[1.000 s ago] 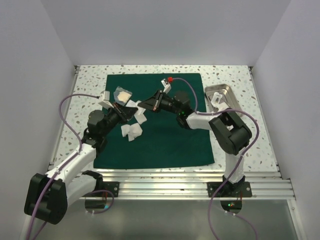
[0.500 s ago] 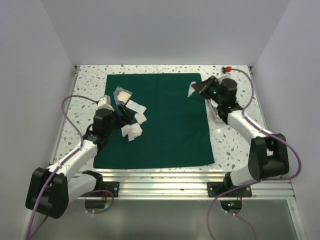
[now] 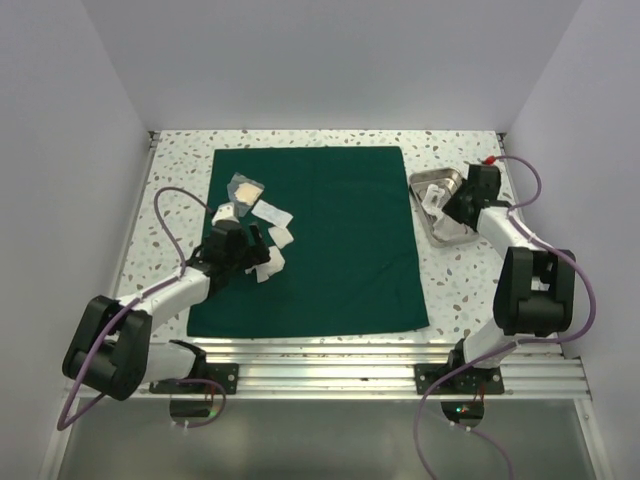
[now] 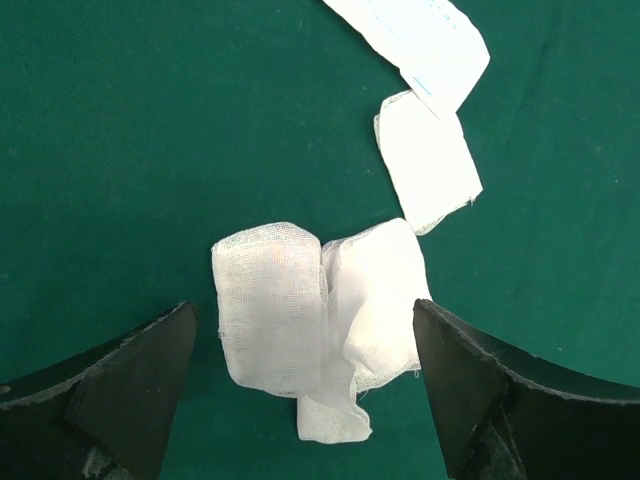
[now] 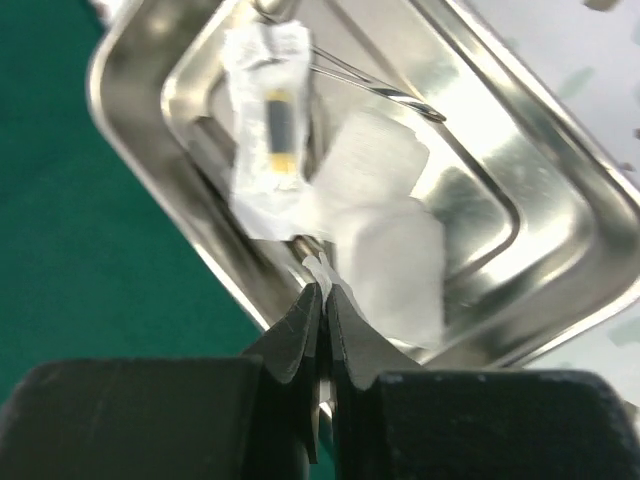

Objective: Prepare the surgical pack

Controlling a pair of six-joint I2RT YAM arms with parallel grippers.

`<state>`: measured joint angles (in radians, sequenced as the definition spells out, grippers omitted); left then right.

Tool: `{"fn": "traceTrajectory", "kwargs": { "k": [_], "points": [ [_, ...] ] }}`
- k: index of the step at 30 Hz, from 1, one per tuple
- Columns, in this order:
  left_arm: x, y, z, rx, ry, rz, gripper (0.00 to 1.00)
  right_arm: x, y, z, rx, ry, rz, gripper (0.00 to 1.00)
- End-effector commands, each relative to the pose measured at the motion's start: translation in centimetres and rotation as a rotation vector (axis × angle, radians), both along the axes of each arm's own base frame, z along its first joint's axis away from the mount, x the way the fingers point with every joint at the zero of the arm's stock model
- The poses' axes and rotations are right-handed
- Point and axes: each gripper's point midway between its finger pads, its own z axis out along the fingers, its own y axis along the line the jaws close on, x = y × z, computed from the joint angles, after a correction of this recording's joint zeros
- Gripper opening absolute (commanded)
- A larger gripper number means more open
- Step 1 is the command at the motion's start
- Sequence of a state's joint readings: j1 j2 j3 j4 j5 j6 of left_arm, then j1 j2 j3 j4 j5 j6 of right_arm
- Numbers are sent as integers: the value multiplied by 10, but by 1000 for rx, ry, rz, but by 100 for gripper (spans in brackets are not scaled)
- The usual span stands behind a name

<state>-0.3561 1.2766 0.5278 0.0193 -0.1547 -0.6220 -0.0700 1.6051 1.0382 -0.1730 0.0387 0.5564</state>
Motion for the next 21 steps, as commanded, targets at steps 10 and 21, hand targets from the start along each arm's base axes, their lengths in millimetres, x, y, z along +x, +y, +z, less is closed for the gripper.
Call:
{"fn": "traceTrajectory", "kwargs": {
  "k": [10, 21],
  "points": [
    [2, -3, 5, 102, -27, -63, 86, -24, -32, 4, -142, 64, -86, 70],
    [-9, -19, -16, 155, 57, -118, 85, -26, -28, 35, -134, -10, -66, 78]
  ]
}}
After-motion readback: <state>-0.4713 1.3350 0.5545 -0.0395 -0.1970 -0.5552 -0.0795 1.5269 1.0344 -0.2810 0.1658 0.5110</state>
